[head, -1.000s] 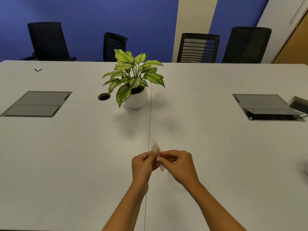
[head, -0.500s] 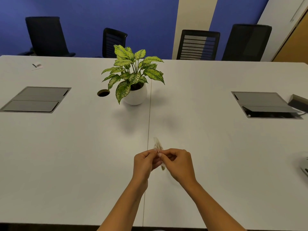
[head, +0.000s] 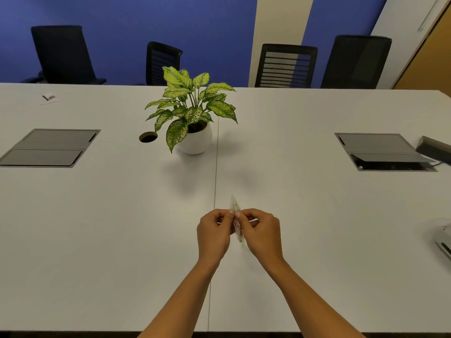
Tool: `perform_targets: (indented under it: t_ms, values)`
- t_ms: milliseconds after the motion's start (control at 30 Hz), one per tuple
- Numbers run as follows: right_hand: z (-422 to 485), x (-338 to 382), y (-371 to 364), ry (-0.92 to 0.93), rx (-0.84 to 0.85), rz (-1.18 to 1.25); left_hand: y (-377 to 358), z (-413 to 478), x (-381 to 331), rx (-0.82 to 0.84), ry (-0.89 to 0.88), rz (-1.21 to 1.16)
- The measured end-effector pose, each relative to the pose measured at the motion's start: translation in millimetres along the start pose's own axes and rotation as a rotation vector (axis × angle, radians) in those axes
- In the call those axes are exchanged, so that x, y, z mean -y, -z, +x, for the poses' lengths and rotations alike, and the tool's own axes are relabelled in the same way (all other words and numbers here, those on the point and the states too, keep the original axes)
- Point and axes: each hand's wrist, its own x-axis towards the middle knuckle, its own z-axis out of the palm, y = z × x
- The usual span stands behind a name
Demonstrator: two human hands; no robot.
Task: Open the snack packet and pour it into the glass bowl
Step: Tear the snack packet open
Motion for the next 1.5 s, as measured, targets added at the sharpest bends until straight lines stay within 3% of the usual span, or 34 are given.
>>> perform_targets:
  t_ms: [133, 267, 567, 800, 1000, 1200, 1333, 1500]
  values:
    - [4, 1, -3, -0.122, 0.033, 0.111, -6, 3, -2, -0.026, 0.068, -0.040]
    - [9, 4, 6, -0.353, 0.133, 0.433, -7, 5, -8, -0.016, 0.194, -0.216]
    - [17, -2, 16, -0.403, 0.246, 0.501, -4, 9, -10, 0.077, 0.178, -0.202]
    - [21, -6, 16, -0.311, 0.220, 0.368, -2, 11, -9, 0.112, 0.120, -0.103]
    - [39, -8, 30, -0.196, 0.104, 0.059, 7, 17, -14, -0.068, -0.081, 0.466]
    - [49, -7, 39, 0.002, -0.004, -0.265, 7, 21, -16, -0.144, -0.215, 0.779]
    - [51, -4, 29, 0.155, 0.002, -0.451, 0, 19, -11, -0.142, -0.338, 0.807]
    - [59, 0, 25, 0.158, 0.094, -0.426, 5, 25, -5, -0.073, -0.341, 0.690]
